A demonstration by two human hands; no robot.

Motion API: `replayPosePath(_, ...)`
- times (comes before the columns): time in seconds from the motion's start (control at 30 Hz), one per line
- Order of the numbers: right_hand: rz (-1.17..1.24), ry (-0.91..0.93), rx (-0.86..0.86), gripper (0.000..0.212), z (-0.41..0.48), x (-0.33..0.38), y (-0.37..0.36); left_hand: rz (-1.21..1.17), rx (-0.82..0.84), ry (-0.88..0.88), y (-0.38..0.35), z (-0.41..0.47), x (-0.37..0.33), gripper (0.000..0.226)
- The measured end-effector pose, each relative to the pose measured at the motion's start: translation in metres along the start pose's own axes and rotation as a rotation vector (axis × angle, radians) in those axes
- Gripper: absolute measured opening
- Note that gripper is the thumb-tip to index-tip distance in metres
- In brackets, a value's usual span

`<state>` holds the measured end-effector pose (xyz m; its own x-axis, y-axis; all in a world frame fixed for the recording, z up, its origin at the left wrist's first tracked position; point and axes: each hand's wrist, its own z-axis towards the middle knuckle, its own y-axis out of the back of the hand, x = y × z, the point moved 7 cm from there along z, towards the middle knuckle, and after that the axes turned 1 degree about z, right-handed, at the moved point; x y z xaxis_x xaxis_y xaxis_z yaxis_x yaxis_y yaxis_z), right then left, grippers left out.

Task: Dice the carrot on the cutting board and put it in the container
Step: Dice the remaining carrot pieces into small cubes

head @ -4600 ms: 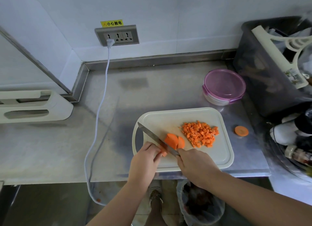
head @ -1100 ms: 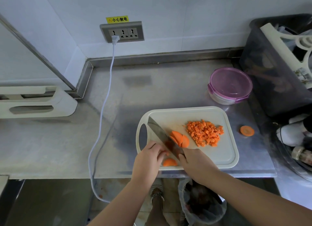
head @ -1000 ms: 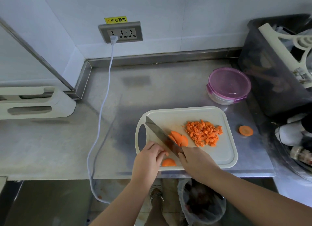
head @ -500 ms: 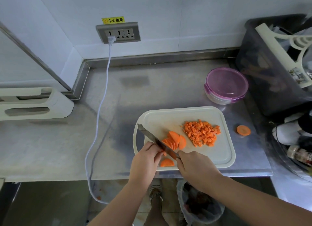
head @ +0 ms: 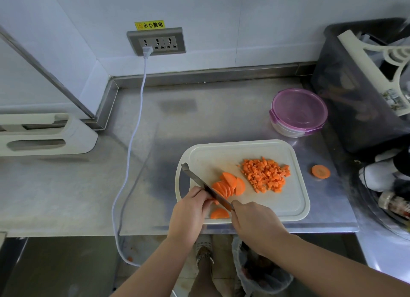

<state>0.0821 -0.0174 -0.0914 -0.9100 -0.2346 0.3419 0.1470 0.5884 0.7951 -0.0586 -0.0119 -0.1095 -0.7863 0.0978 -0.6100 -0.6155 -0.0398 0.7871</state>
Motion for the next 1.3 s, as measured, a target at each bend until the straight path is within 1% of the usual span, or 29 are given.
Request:
replayPosePath(0.27, -0.059, 0.001, 0.016, 0.023, 0.006, 0.001, -0.006, -0.004, 0.029, 0.015, -0.003, 0.000, 0.004, 0.007)
replayPosePath(0.43, -0.095, 0.030, -0.005, 0.024, 0.010, 0.000, -0.007, -0.002, 0.019, 0.002, -0.001, -0.001, 0.001, 0.008)
replayPosePath(0.57, -0.059, 0.021, -0.031, 0.025, 0.011, -0.001, -0.010, -0.017, 0.019, 0.018, -0.001, -0.001, 0.000, 0.005)
replayPosePath(0.7, -0.010, 0.002, -0.018, 0.024, 0.011, -0.003, -0.008, -0.013, 0.008, 0.024, -0.001, -0.001, 0.001, 0.004)
replayPosePath(0.83, 0.068, -0.002, -0.011, 0.025, 0.010, -0.004, 0.000, 0.015, -0.012, -0.026, 0.000, 0.001, -0.001, 0.003)
replayPosePath(0.93, 0.047, 0.001, -0.001, 0.025, 0.010, -0.006, 0.009, 0.060, -0.014, -0.048, -0.001, 0.006, -0.002, 0.007)
replayPosePath(1.03, 0.035, 0.019, -0.029, 0.028, 0.010, -0.007, 0.024, 0.096, -0.033, -0.098, 0.001, 0.010, -0.008, 0.007)
replayPosePath(1.1, -0.005, 0.045, -0.050, 0.031, 0.011, -0.006, 0.034, 0.087, -0.058, -0.064, 0.006, 0.012, -0.006, 0.005)
replayPosePath(1.17, -0.033, 0.060, -0.067, 0.033, 0.011, -0.004, 0.042, 0.046, -0.115, 0.029, 0.018, 0.014, 0.001, 0.008)
replayPosePath(1.3, -0.064, 0.066, -0.147, 0.032, 0.005, -0.004, 0.056, -0.118, -0.334, 0.253, 0.061, 0.018, 0.008, 0.015)
